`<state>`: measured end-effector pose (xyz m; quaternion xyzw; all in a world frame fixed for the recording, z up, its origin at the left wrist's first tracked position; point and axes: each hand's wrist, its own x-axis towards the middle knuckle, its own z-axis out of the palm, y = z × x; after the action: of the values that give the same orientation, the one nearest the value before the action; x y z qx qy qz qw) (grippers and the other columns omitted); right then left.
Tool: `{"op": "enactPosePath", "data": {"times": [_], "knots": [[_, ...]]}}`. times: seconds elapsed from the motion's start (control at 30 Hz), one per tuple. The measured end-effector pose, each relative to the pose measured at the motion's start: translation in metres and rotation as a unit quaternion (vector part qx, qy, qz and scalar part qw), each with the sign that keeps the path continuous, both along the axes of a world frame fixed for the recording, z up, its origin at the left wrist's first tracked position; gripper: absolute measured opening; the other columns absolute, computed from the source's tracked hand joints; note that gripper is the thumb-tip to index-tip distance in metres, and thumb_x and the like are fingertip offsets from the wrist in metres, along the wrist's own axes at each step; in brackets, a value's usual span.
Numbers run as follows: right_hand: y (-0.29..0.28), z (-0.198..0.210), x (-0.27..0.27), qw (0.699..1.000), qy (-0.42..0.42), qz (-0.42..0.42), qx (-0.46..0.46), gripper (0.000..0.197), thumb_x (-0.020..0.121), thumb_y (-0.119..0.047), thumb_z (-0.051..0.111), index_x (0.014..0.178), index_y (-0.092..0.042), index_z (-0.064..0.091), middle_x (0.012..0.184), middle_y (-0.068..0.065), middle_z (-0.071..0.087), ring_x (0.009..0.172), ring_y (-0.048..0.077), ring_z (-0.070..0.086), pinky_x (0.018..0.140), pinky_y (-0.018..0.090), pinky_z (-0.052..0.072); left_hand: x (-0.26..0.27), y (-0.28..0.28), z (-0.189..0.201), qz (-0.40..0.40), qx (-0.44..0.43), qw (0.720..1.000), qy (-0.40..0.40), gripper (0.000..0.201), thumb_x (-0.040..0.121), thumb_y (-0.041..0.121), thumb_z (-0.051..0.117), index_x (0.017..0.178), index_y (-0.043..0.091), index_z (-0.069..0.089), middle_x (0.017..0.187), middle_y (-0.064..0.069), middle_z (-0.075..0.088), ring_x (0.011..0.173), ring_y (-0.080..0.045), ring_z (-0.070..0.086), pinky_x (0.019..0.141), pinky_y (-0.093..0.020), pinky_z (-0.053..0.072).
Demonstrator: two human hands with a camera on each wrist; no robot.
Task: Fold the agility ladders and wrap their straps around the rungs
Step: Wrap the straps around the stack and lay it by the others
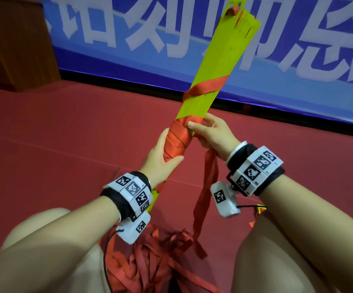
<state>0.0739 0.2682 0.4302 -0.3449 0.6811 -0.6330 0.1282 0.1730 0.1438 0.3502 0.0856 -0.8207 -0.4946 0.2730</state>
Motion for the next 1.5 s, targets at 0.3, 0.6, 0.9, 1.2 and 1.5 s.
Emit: {"op": "enactPosePath", "data": {"times": [0.3, 0.6, 0.9, 1.2, 1.5], "knots": [[-0.019, -0.025, 0.006, 0.982, 0.074, -0.171, 0.008, 0.049, 0.087, -0.032, 0.067, 0.13, -0.022, 0.043, 0.09, -0.004, 0.064, 0.066, 0.008, 0.056, 0.068, 0.03, 0.047, -0.009, 0.011, -0.006, 0.079, -0.086, 0.992, -0.055, 0.087, 0.085, 0.031, 0.069, 0.152, 0.037, 0.014, 0.136, -0.011, 0.052, 0.121, -0.034, 0.052, 0.095, -0.044, 0.045], [-0.011, -0.016, 0.006, 0.986, -0.05, -0.114, -0.115, 0.031, 0.094, -0.003, 0.054, 0.119, -0.021, 0.052, 0.071, -0.003, 0.054, 0.037, -0.003, 0.045, 0.043, 0.009, 0.034, -0.001, 0.015, 0.001, -0.053, 0.079, 0.995, -0.009, 0.058, 0.086, 0.016, 0.064, 0.133, 0.034, 0.036, 0.103, 0.001, 0.057, 0.086, -0.002, 0.059, 0.076, -0.01, 0.043], [-0.006, -0.003, -0.001, 0.982, -0.104, 0.102, -0.122, 0.046, 0.095, -0.008, 0.052, 0.14, -0.014, 0.043, 0.071, -0.003, 0.053, 0.046, 0.006, 0.031, 0.041, 0.015, 0.03, 0.012, 0.013, 0.008, -0.098, 0.09, 0.99, 0.046, 0.086, 0.081, 0.029, 0.061, 0.152, 0.033, 0.012, 0.135, 0.035, 0.036, 0.117, 0.022, 0.043, 0.098, -0.005, 0.034], [-0.003, 0.0, -0.003, 0.998, -0.042, 0.027, 0.032, 0.02, 0.095, -0.023, 0.058, 0.109, -0.011, 0.063, 0.065, 0.001, 0.052, 0.037, 0.008, 0.033, 0.037, 0.016, 0.027, 0.006, 0.015, -0.002, -0.035, 0.024, 0.998, 0.035, 0.079, 0.091, 0.001, 0.059, 0.151, 0.027, 0.016, 0.112, 0.019, 0.051, 0.084, 0.001, 0.055, 0.077, 0.003, 0.036], [-0.015, -0.013, -0.007, 0.988, 0.037, -0.136, 0.059, 0.033, 0.09, -0.022, 0.064, 0.121, -0.009, 0.061, 0.077, 0.002, 0.061, 0.034, -0.002, 0.046, 0.038, 0.015, 0.033, -0.006, 0.023, -0.006, 0.019, 0.004, 0.999, -0.041, 0.08, 0.093, 0.012, 0.057, 0.153, 0.032, 0.009, 0.118, -0.009, 0.06, 0.096, -0.031, 0.063, 0.085, -0.038, 0.051]]}}
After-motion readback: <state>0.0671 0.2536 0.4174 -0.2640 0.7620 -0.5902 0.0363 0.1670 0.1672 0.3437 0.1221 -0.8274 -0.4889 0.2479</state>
